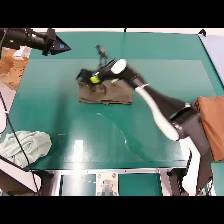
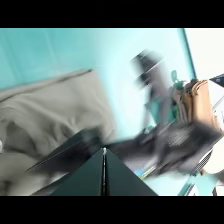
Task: Fold the shirts.
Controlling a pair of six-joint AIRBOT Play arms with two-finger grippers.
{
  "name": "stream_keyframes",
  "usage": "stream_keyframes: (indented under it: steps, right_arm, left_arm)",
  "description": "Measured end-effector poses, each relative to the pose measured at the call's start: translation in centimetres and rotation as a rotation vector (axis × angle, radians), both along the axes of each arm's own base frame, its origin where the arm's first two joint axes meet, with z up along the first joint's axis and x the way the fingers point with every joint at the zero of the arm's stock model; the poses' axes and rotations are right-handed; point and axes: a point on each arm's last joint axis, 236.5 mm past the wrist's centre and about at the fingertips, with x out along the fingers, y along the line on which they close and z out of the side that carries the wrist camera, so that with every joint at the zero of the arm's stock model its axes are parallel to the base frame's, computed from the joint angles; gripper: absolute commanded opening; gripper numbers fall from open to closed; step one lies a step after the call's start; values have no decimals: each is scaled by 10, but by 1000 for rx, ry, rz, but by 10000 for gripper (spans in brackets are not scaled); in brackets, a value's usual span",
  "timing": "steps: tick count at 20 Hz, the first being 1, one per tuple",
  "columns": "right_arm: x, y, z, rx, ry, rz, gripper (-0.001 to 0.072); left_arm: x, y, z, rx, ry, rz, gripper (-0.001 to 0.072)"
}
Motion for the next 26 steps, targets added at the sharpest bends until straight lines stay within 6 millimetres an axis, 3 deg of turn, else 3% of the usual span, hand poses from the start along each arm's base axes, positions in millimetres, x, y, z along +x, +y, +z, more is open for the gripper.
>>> stream_keyframes:
  steps: [2,3,5,8,10,11,13,15,16,18,20,22,23,24,25,26]
  right_arm:
    - [10,6,-4,22,-20,-54,415]
    - [16,-1,-1,24,-20,-65,413]
    - [33,-38,15,15,-13,-77,386]
    - [55,-126,35,-50,18,-85,385]
    - [61,-194,33,-129,67,-103,387]
    - [62,-229,24,-181,105,-120,399]
    - [53,-293,-3,-263,218,-153,545]
    - [35,-325,-31,-293,326,-156,566]
    - [26,-334,-48,-298,369,-157,566]
    - [12,-328,-74,-263,428,-150,567]
    - [5,-312,-97,-223,458,-154,566]
    - [0,-284,-108,-161,475,-139,563]
    - [-1,-269,-110,-129,475,-136,502]
    - [1,-255,-110,-100,466,-133,167]
    - [3,-244,-111,-80,448,-132,21]
    - [6,-233,-103,-43,437,-127,15]
  left_arm:
    - [-2,5,-6,4,7,-6,22]
    - [-2,8,-8,8,7,-5,22]
    - [-3,10,-12,15,7,-12,22]
    - [-4,14,-17,37,10,-14,22]
    - [-4,17,-21,53,14,-13,22]
    - [-5,18,-23,60,16,-14,22]
    - [-5,19,-24,68,19,-15,22]
    - [-5,20,-26,75,20,-13,22]
    - [-5,21,-26,76,20,-14,22]
    - [-6,21,-27,80,22,-16,21]
    - [-6,21,-27,82,23,-14,22]
    - [-6,21,-28,83,24,-15,21]
    - [-6,21,-28,83,25,-16,22]
    - [-7,21,-28,83,27,-18,22]
    - [-7,21,-28,84,29,-19,21]
    - [-8,21,-28,84,31,-21,22]
